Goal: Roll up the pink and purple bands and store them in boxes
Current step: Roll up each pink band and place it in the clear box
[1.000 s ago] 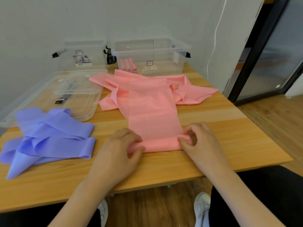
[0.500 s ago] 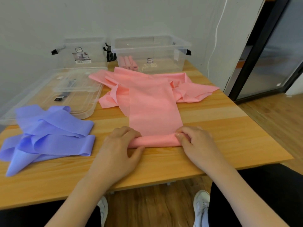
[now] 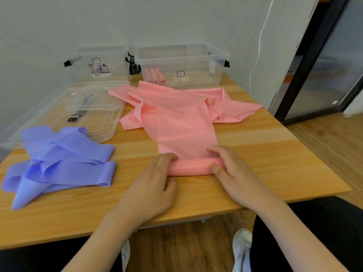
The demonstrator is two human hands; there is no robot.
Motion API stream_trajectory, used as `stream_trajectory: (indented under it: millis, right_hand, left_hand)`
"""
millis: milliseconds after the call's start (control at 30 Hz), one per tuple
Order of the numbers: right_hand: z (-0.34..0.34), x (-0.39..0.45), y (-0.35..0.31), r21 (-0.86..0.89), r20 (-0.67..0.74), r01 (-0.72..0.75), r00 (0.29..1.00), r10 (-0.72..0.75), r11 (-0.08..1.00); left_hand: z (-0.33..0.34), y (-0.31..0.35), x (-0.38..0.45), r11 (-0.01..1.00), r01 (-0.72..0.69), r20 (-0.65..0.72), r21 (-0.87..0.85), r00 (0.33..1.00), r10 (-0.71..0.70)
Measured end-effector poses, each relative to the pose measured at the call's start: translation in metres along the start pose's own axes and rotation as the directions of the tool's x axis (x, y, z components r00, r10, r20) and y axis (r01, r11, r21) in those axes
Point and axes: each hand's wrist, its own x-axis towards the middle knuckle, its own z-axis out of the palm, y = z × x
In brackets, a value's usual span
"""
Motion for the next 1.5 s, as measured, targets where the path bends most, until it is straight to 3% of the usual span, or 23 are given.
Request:
stream_trajectory:
  millis: [167,300,467,600,700,867,1000,1100,1300,1367,1500]
  right_hand:
    - [-0.005,-0.002,0.002,0.112,0.01,-0.062,0.998,0.061,0.992]
    - [-0.007,-0.001,0.01,0.017,-0.064,-0.007,0.998,0.008,1.0]
    - [-0.004,0.001,0.007,0.034,-0.144,-0.031,0.989,0.036,0.999]
    - [0.001,0.0,0.009,-0.04,-0.215,-0.091,0.973,0.08,0.995]
    - [0.0,-0.002,0.01,-0.134,-0.285,-0.074,0.958,0.033,0.988]
    - [-0.005,-0.003,0.009,-0.073,-0.131,0.042,0.99,-0.051,0.996]
    - [-0.004,-0.001,0.01,-0.078,-0.134,0.01,0.991,-0.02,0.997]
    - [-0.003,-0.001,0.011,-0.15,-0.119,-0.005,0.993,-0.013,0.989]
    - [-0.001,-0.005,0.006,-0.229,0.001,0.131,0.991,-0.134,0.965]
    - [0.001,-0.004,0.008,-0.251,-0.043,0.135,0.988,-0.15,0.959]
    - [0.0,-0.003,0.011,-0.163,-0.049,0.074,0.995,-0.083,0.984]
  left_hand:
    - [0.004,0.001,0.001,0.999,0.021,-0.098,0.029,0.995,-0.018]
    - [-0.001,-0.007,0.002,0.998,0.04,-0.13,0.05,0.991,-0.034]
    - [-0.012,-0.006,0.002,0.992,0.12,-0.154,-0.039,0.98,-0.124]
    - [-0.01,-0.009,0.001,0.999,0.01,-0.108,0.048,0.994,-0.005]
    - [-0.01,-0.012,0.003,0.999,0.023,-0.094,0.046,0.995,-0.018]
    - [-0.012,-0.01,0.003,0.994,0.1,-0.136,-0.041,0.985,-0.105]
    - [-0.012,-0.013,0.002,1.0,0.007,-0.019,0.003,1.0,-0.007]
    - [-0.011,-0.013,0.004,1.0,0.018,-0.017,0.013,1.0,-0.018]
    - [-0.011,-0.014,0.002,1.0,0.028,-0.018,0.003,0.999,-0.028]
    - [-0.008,-0.016,0.002,0.996,-0.03,0.001,0.087,1.0,0.03]
    - [-0.011,-0.012,0.003,1.0,0.024,-0.034,-0.011,0.999,-0.024]
